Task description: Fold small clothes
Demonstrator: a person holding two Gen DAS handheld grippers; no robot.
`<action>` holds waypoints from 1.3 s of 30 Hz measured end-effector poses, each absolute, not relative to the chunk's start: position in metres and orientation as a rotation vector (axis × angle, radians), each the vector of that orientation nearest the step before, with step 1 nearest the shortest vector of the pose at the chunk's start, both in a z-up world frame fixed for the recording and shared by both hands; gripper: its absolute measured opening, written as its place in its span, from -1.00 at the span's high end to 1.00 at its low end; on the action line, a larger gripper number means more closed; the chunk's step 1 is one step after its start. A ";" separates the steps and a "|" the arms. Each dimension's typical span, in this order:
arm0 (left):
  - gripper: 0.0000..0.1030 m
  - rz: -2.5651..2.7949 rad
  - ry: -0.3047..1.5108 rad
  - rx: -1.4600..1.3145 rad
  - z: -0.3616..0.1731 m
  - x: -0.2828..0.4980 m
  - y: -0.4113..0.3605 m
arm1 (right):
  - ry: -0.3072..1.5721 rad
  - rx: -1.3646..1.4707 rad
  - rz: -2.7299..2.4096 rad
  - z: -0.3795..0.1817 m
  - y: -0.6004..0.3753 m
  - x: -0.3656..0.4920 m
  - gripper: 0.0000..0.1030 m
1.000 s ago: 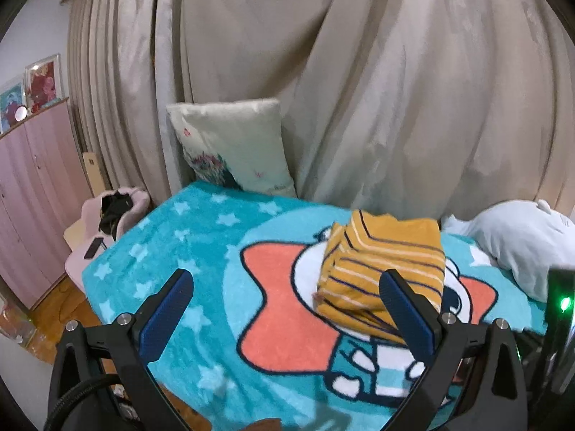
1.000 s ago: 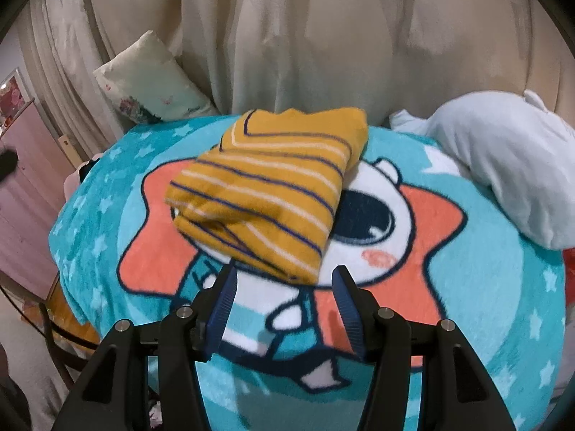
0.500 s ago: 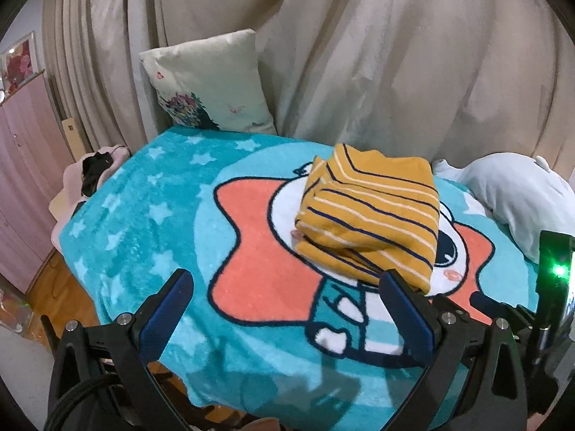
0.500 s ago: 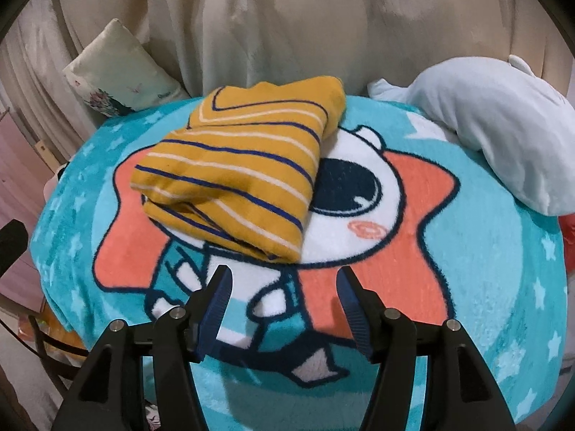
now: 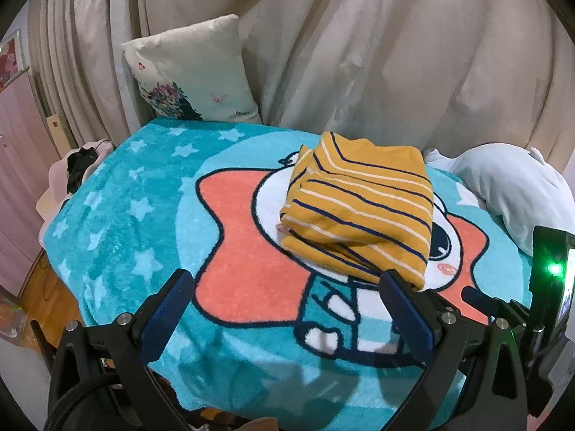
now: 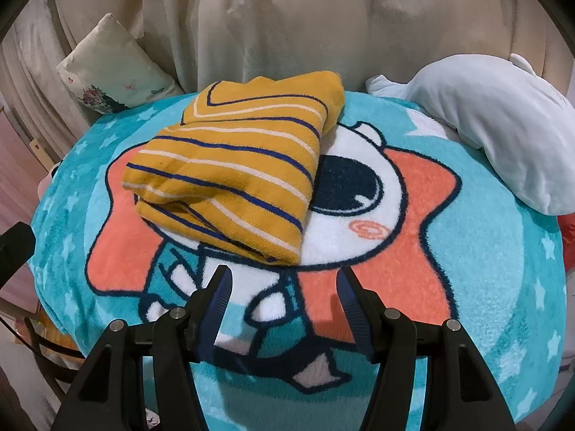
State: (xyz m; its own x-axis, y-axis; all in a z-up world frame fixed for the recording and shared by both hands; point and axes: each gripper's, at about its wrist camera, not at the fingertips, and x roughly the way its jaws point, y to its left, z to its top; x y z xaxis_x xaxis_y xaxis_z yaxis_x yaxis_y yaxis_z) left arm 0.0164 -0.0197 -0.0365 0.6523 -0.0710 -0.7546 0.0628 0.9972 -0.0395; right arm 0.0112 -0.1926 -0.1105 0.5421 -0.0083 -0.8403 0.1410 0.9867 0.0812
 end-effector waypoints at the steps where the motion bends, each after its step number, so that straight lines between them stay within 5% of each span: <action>1: -1.00 -0.077 0.860 -0.010 -0.037 0.017 -0.020 | 0.997 0.144 -0.090 -0.111 -0.192 0.012 -0.26; 39: -1.00 -0.128 0.945 -0.051 -0.057 0.025 -0.005 | 1.031 0.083 -0.132 -0.121 -0.172 0.014 -0.26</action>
